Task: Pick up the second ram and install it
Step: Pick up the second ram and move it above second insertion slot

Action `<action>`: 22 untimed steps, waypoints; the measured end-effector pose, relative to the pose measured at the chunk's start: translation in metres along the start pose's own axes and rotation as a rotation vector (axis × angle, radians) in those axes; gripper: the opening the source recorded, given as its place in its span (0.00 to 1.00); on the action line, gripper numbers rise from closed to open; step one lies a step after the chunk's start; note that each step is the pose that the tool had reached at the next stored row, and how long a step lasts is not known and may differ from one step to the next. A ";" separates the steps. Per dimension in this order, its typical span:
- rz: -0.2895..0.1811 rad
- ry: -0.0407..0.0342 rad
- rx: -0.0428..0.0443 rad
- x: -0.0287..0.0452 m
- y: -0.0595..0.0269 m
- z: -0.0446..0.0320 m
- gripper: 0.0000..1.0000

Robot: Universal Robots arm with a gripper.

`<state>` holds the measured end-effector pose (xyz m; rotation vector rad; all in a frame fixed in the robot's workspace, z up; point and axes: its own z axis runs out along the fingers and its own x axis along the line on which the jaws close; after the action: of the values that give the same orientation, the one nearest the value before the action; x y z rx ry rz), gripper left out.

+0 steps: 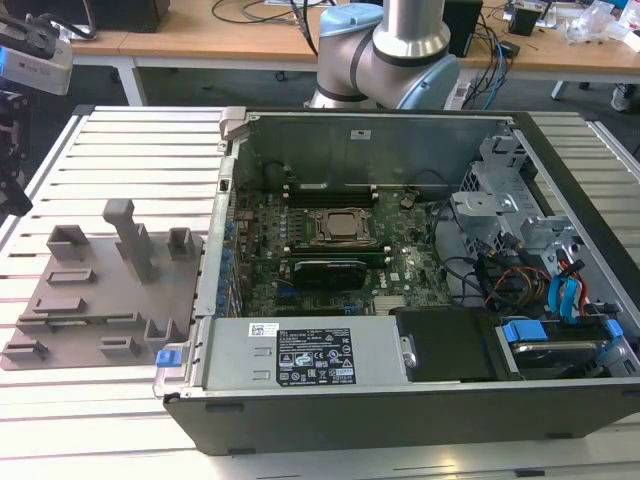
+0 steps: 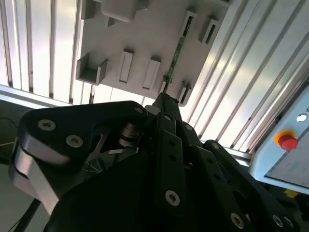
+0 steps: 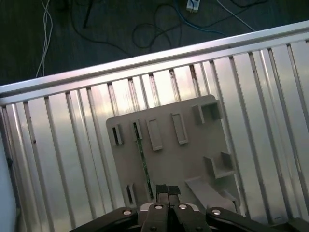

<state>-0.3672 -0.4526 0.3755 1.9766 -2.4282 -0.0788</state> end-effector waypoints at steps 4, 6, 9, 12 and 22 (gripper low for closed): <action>-0.058 0.0026 -0.0014 0.0000 0.0000 0.0000 0.10; -0.084 0.0038 -0.0021 0.0000 0.0000 0.0000 0.10; -0.123 0.0055 -0.0030 0.0000 0.0000 0.0000 0.10; -0.154 0.0070 -0.0038 0.0000 0.0000 0.0000 0.10; -0.159 0.0061 -0.0041 0.0000 0.0000 0.0005 0.36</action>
<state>-0.3672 -0.4526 0.3750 2.1607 -2.2614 -0.0786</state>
